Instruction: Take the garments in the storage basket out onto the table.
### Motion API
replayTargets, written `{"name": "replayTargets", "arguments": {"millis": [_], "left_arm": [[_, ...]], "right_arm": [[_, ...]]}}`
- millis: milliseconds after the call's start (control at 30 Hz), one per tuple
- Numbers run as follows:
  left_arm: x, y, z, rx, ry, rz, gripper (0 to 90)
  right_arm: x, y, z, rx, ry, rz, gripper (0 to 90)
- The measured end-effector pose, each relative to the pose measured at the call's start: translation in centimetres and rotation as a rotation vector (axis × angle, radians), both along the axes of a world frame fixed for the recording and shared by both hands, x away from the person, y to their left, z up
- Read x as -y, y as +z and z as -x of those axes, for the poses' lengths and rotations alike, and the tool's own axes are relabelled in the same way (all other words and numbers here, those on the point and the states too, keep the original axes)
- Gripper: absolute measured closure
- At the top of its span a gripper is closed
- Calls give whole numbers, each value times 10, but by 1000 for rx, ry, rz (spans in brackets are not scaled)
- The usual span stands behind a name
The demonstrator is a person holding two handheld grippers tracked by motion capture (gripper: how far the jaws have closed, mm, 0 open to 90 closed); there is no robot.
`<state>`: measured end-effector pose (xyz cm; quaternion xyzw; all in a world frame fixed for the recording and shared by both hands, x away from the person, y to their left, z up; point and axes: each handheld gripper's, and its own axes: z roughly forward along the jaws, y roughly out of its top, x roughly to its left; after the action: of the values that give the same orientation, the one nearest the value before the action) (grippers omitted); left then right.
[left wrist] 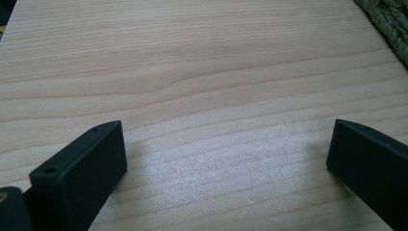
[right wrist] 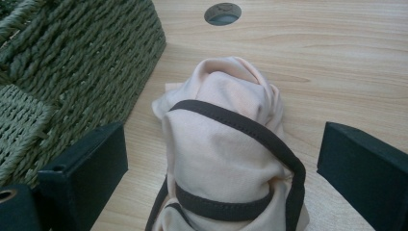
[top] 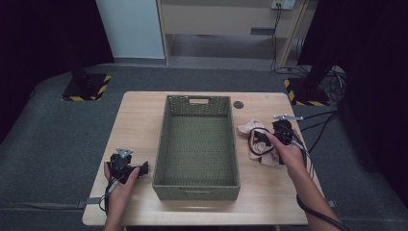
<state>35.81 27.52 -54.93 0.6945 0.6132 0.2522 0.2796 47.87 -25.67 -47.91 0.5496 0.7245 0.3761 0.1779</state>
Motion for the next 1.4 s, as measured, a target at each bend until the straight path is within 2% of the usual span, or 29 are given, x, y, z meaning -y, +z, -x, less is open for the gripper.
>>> {"name": "replayTargets", "arguments": {"millis": [400,800,967,1400], "left_arm": [[0,0,0,0,0,0,0],[0,0,0,0,0,0,0],[0,0,0,0,0,0,0],[0,0,0,0,0,0,0]], "right_arm": [[1,6,9,22,16,-21,23],[1,15,23,50,46,9,38],[1,17,31,53,56,7,39],[-3,15,48,62,102,13,32]]}}
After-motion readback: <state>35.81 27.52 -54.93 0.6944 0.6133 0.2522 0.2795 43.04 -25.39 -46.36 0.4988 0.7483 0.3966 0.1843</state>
